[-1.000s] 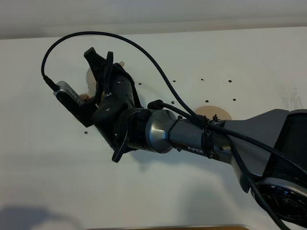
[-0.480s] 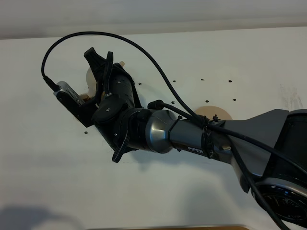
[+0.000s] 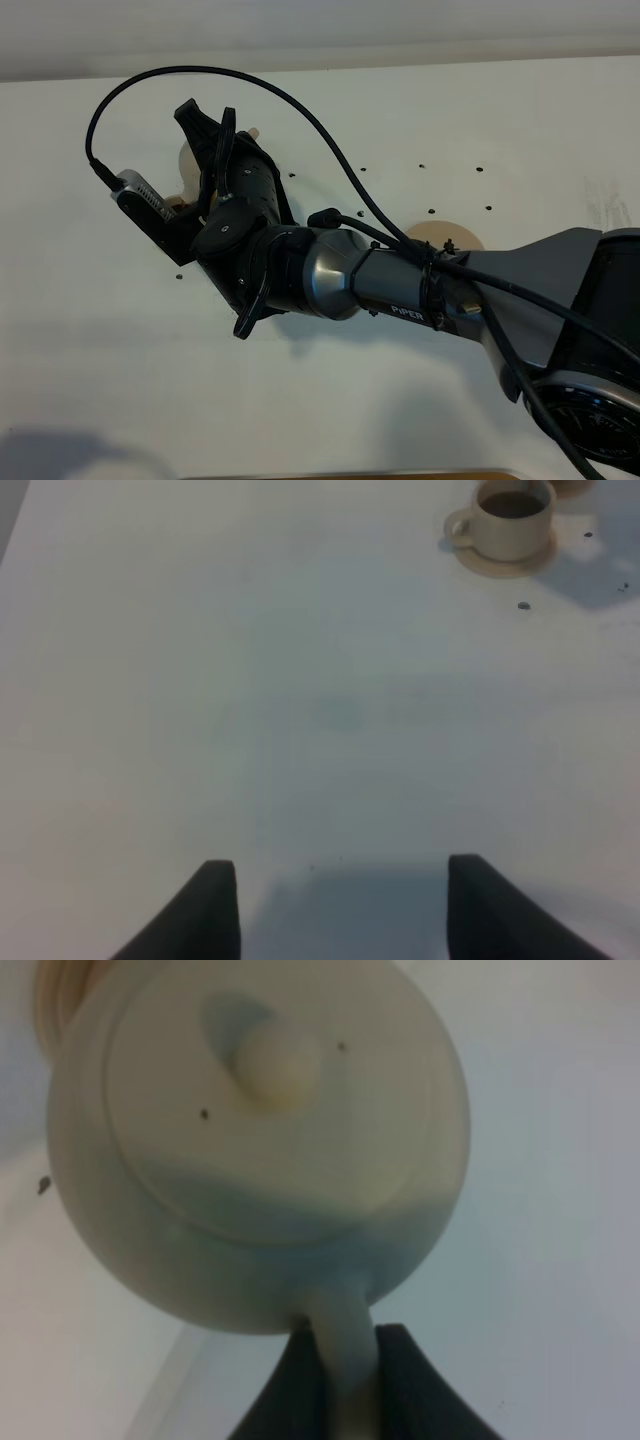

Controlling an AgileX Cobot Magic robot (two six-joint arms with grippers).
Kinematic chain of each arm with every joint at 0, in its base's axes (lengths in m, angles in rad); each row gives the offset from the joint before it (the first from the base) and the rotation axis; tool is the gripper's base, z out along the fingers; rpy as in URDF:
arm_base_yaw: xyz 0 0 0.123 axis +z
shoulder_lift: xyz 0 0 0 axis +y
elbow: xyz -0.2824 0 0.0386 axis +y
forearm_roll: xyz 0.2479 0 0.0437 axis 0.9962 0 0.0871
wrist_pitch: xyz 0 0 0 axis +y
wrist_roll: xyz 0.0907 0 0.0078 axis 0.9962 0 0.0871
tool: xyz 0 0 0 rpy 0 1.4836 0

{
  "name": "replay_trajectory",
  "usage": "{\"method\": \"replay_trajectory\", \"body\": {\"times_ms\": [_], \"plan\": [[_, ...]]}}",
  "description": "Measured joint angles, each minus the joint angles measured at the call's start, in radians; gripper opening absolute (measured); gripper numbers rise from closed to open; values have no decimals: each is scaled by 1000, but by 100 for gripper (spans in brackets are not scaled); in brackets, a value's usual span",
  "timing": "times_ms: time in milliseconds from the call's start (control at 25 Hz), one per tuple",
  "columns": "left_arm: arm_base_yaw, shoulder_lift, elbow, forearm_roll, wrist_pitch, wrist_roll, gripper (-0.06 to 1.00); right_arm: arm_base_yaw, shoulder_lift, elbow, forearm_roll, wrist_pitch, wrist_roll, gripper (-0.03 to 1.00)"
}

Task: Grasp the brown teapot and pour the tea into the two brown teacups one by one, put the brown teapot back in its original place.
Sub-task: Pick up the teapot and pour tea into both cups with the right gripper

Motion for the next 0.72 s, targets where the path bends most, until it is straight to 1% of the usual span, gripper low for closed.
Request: {"method": "replay_trajectory", "body": {"times_ms": [720], "plan": [[0,0,0,0,0,0,52,0,0,0,-1,-3,-6,8]]}}
